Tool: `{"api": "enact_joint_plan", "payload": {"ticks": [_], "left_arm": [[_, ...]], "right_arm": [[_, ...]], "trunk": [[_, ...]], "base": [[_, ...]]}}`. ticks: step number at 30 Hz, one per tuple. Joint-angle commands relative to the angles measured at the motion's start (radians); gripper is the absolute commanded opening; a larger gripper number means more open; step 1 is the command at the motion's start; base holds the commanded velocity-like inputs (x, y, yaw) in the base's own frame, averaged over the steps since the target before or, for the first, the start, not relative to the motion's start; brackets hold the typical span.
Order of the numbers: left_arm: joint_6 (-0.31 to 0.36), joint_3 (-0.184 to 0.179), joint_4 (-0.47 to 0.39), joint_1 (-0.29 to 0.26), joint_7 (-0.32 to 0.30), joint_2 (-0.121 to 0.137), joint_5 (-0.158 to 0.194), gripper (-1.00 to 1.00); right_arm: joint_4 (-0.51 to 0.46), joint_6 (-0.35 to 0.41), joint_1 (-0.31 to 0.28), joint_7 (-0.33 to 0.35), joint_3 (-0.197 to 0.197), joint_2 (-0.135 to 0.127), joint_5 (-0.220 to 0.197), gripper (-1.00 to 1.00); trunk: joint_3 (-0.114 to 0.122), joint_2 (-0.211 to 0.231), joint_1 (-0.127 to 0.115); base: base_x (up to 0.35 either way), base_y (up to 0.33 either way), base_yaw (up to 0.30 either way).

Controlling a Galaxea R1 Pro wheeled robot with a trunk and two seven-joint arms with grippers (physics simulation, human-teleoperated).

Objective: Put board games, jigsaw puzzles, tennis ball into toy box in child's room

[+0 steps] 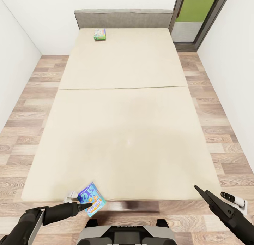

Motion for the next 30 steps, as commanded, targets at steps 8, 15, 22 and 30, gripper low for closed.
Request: {"api": "enact_joint_plan", "payload": {"ticks": [8, 15, 22, 30], "left_arm": [[-0.01, 0.003, -0.001, -0.013, -0.005, -0.001, 0.02, 1.0], [-0.01, 0.003, -0.001, -0.013, -0.008, 0.0, 0.02, 1.0], [-0.01, 0.003, -0.001, -0.013, -0.009, 0.0, 0.02, 1.0], [-0.011, 0.003, -0.001, -0.013, -0.009, 0.0, 0.02, 1.0]], "right_arm": [[-0.001, 0.008, 0.0, -0.001, 0.0, 0.0, -0.005, 1.0], [-0.001, 0.008, 0.0, -0.001, 0.0, 0.0, -0.005, 1.0], [-0.001, 0.008, 0.0, -0.001, 0.0, 0.0, -0.005, 1.0], [-0.001, 0.008, 0.0, -0.001, 0.0, 0.0, -0.004, 1.0]], "trunk": [[0.0, 0.0, 0.0], [0.0, 0.0, 0.0], [0.0, 0.0, 0.0], [0.0, 0.0, 0.0]], "base": [[0.009, 0.0, 0.0], [0.002, 0.0, 0.0], [0.0, 0.0, 0.0], [0.0, 0.0, 0.0]]}}
